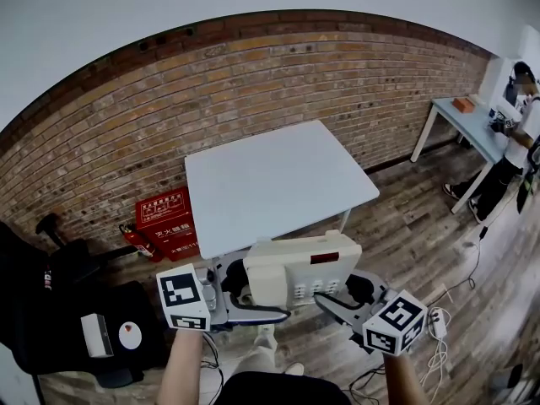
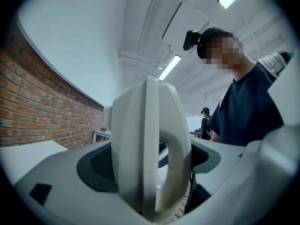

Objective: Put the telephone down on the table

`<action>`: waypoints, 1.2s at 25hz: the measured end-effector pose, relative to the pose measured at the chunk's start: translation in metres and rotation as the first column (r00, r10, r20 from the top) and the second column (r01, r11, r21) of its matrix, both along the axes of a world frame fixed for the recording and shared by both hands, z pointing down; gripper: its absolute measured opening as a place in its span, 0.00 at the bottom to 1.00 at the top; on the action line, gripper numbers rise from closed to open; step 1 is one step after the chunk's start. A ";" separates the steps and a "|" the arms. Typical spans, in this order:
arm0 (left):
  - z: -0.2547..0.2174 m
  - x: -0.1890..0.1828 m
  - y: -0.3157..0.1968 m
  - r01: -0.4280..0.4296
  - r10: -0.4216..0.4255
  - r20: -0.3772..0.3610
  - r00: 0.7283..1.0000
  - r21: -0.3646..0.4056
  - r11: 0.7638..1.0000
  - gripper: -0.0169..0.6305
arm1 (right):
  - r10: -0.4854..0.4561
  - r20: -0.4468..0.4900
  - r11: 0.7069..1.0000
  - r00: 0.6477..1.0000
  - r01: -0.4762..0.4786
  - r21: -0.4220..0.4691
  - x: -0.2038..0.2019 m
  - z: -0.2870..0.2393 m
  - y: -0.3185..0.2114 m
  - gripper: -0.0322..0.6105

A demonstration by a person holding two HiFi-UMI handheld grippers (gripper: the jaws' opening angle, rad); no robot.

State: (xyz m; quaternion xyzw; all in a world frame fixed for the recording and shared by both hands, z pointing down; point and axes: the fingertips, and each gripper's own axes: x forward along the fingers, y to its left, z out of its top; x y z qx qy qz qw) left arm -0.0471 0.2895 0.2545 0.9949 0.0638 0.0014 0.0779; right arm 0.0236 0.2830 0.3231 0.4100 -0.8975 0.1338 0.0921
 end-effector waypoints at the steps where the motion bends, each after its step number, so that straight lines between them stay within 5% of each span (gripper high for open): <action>1: 0.001 0.000 -0.007 0.000 0.000 -0.002 1.000 -0.006 1.000 0.70 | 0.000 0.002 1.000 1.000 0.000 -0.003 0.000 0.001 -0.006 0.44; 30: 0.001 -0.003 -0.196 -0.051 0.051 -0.006 0.999 -0.042 0.998 0.70 | 0.053 0.003 0.997 0.999 -0.052 -0.054 -0.004 0.002 -0.190 0.44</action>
